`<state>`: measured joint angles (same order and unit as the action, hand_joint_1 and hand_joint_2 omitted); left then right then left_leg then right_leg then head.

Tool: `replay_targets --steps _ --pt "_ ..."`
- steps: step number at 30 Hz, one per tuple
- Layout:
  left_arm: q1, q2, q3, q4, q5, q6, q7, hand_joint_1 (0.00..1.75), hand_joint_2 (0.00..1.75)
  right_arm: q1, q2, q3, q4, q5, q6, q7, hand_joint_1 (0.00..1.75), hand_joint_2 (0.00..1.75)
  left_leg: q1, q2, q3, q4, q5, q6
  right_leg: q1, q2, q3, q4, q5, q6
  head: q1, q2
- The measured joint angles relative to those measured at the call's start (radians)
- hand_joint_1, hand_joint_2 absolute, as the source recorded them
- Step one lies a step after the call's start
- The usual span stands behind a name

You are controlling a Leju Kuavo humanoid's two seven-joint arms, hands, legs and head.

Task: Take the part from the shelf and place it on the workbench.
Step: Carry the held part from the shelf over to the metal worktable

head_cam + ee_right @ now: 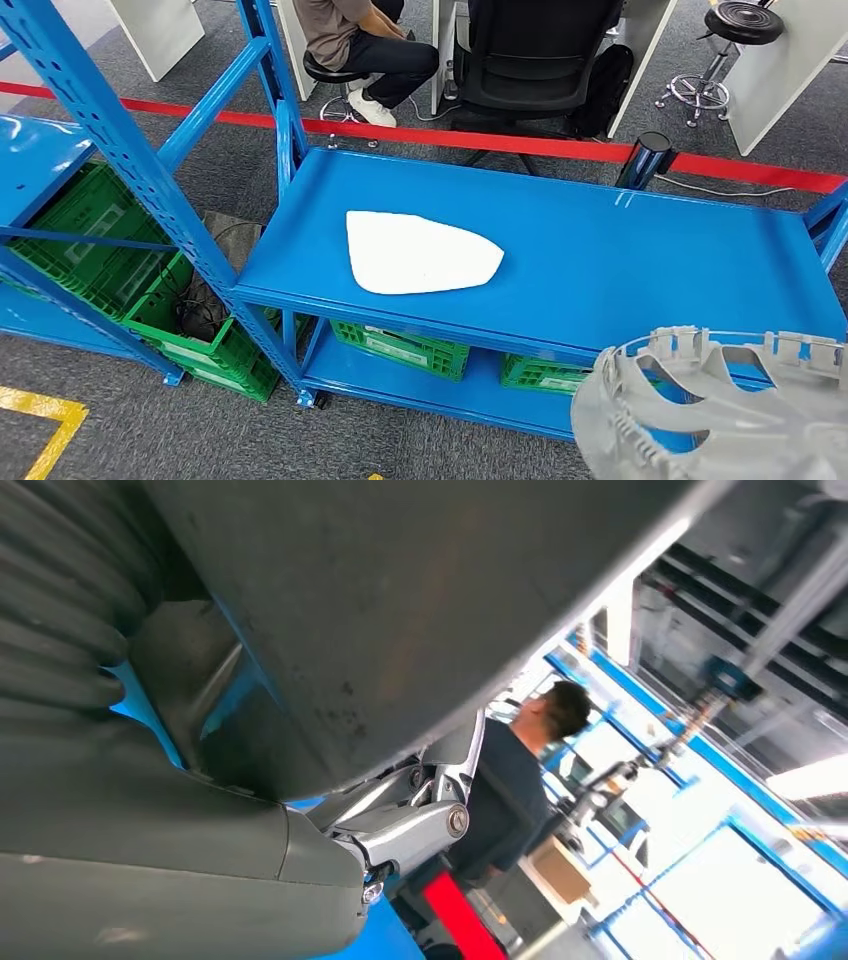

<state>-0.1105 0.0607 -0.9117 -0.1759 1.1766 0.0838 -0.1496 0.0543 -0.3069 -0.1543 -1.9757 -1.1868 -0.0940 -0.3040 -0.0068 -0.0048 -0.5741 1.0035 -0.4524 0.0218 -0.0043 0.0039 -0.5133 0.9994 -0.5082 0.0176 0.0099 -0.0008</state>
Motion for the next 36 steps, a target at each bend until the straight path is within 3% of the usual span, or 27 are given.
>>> replay_targets --steps 22,32,36 --pt "-0.002 0.000 0.000 0.000 0.023 0.006 0.010 0.00 0.00 -0.057 0.056 0.022 0.061 -0.015 -0.094 -0.047 1.75 1.75 0.000 0.000 0.000 0.000 0.000 0.000 0.000 0.000 0.000 0.000 0.000 0.000 0.000 0.000" --pt "-0.002 0.000 0.000 0.000 0.029 0.007 0.011 0.00 0.00 -0.056 0.071 0.025 0.085 -0.190 -0.088 -0.098 1.75 1.75 0.000 0.000 0.000 0.000 0.000 0.000 0.000 0.000 0.000 0.000 0.000 0.000 0.000 0.000" --pt "-0.002 0.000 0.000 0.000 0.028 0.010 0.011 0.00 0.00 -0.055 0.074 0.025 0.099 -0.085 -0.110 -0.121 1.75 1.75 0.000 0.000 0.000 0.000 0.000 0.000 0.000 0.000 0.000 0.000 0.000 0.000 0.000 0.000"
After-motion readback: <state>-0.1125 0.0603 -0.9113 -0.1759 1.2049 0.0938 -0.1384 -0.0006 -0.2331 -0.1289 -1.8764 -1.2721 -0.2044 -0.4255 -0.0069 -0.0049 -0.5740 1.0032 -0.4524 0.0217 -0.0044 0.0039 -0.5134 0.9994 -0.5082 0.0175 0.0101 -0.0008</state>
